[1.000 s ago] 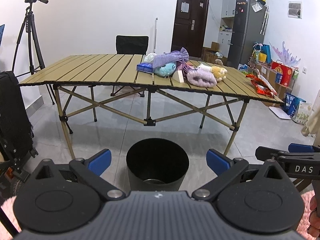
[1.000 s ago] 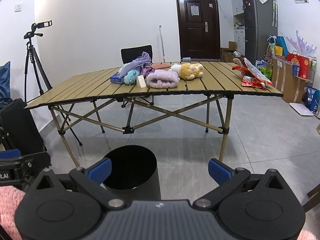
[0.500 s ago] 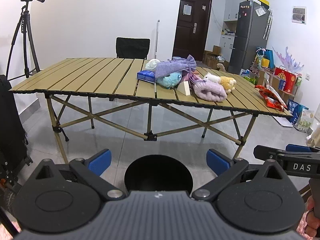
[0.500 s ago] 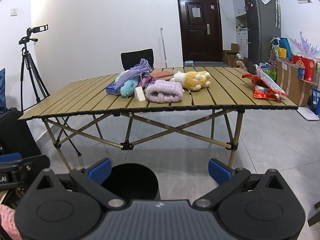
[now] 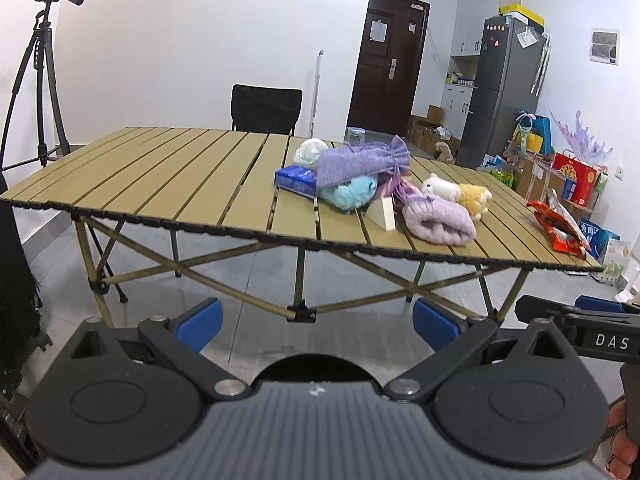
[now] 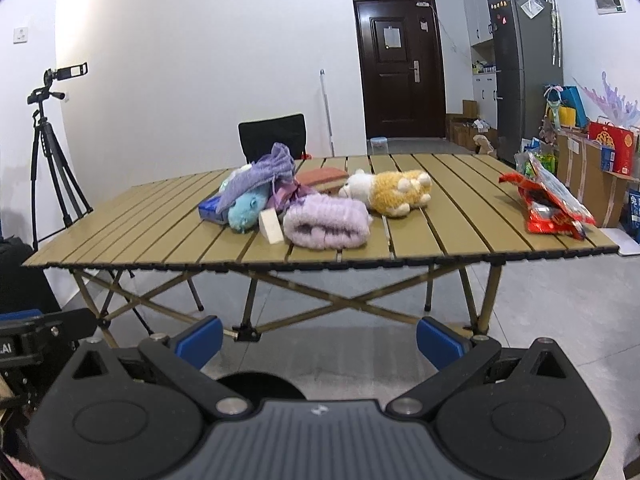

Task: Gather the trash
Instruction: 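Reach the right gripper to the lilac fuzzy scrunchie and grasp it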

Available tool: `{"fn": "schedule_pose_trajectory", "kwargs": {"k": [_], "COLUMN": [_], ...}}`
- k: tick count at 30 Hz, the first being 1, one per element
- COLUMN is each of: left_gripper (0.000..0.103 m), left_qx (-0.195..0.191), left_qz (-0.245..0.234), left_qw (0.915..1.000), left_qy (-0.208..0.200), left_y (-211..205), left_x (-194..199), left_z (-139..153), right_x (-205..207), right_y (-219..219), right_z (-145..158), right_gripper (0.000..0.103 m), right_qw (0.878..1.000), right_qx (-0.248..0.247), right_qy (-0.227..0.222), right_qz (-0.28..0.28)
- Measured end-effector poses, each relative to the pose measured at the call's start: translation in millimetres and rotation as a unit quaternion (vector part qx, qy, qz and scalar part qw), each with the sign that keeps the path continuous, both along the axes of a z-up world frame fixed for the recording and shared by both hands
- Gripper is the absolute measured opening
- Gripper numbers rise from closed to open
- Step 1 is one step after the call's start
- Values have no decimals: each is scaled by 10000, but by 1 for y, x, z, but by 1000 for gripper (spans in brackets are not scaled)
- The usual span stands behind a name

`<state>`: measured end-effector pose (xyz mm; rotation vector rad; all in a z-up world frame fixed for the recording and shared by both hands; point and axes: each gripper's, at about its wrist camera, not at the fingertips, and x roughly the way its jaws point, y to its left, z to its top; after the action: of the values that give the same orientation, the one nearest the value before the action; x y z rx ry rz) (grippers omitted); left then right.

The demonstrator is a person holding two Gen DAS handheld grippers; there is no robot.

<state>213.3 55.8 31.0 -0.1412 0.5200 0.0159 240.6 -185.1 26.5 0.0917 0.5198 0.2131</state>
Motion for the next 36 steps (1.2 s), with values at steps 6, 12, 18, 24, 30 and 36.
{"fn": "schedule_pose_trajectory", "kwargs": {"k": [6, 12, 18, 24, 30, 36], "left_gripper": [103, 103, 103, 103, 103, 103], "left_qx": [-46, -66, -27, 113, 129, 26], "left_qz": [41, 102, 234, 340, 463, 506], "left_qw": [9999, 9997, 9996, 9993, 9988, 9987], "left_qy": [-101, -199, -135, -111, -3, 98], "left_y": [3, 7, 13, 15, 19, 21], "left_x": [31, 62, 95, 127, 153, 163], "left_z": [5, 9, 8, 2, -6, -12], "right_x": [29, 62, 101, 141, 184, 206], "right_y": [8, 14, 21, 27, 39, 42], "right_z": [7, 11, 5, -13, -37, -53], "right_gripper": [103, 103, 103, 103, 103, 101], "right_qw": [9997, 9983, 9963, 9969, 9976, 9980], "right_qx": [-75, -197, -295, -234, -284, -45], "right_qy": [-208, -543, -788, -715, -568, -545], "right_qz": [50, -45, -169, -218, -287, -310]}}
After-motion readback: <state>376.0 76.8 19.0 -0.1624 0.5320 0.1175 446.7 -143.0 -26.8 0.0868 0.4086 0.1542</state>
